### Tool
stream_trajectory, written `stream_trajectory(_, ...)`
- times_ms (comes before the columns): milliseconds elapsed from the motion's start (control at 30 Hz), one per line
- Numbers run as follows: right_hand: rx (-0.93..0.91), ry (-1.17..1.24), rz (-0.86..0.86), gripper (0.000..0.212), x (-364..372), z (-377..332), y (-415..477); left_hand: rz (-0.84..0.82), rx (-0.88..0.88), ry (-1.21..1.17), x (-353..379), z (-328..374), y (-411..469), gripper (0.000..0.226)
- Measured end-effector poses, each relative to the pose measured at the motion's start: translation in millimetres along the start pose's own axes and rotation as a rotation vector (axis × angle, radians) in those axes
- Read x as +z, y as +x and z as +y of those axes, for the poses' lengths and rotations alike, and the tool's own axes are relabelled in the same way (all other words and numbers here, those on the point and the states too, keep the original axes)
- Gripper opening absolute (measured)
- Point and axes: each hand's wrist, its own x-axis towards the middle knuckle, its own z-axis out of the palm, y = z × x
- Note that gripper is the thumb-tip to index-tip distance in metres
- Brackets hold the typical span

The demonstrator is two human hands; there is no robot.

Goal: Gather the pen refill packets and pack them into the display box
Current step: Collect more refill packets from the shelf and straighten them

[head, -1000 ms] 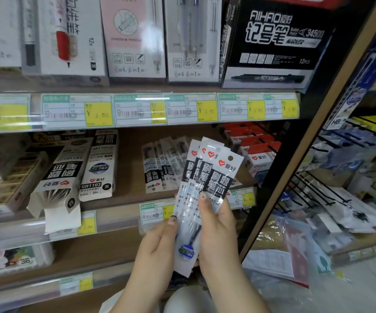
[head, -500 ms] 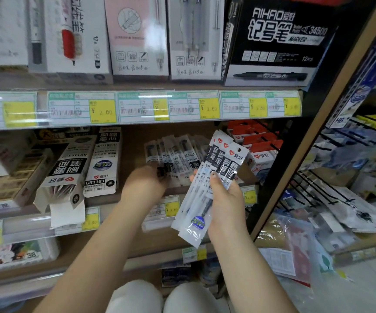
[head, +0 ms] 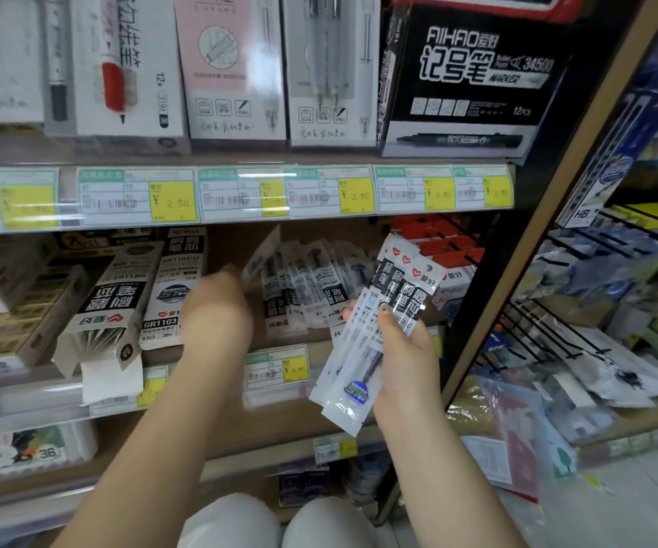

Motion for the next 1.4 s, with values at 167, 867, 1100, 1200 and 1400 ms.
stream_trajectory(167, -0.033, 0.023, -0.041, 0.017, -4.1, -8.2, -6.9, 0.372, 0.179, -0.194, -25.4, -24.4, -23.6, 0.036)
stream_trajectory(867, 0.125, -0.098, -0.463, 0.019, 4.0, -12.6, -62.3, 0.155, 0.506, -0.773, -16.4, -8.9, -94.7, 0.047)
stream_trajectory(1100, -0.085, -0.216, -0.367, 0.023, 6.4, -7.6, -69.5, -0.162, 0.06, -1.203, -21.2, 7.0, -130.7, 0.025)
stream_trajectory(1200, -0.136, -0.228, -0.358, 0.026, 5.5, -5.5, -70.5, -0.367, 0.013, -1.318, -19.8, 8.4, -140.7, 0.025)
stream_trajectory(1400, -0.137, -0.161, -0.347, 0.024, 10.5, 2.0, -75.0, -0.351, -0.134, -1.276, -13.9, 7.8, -147.8, 0.045)
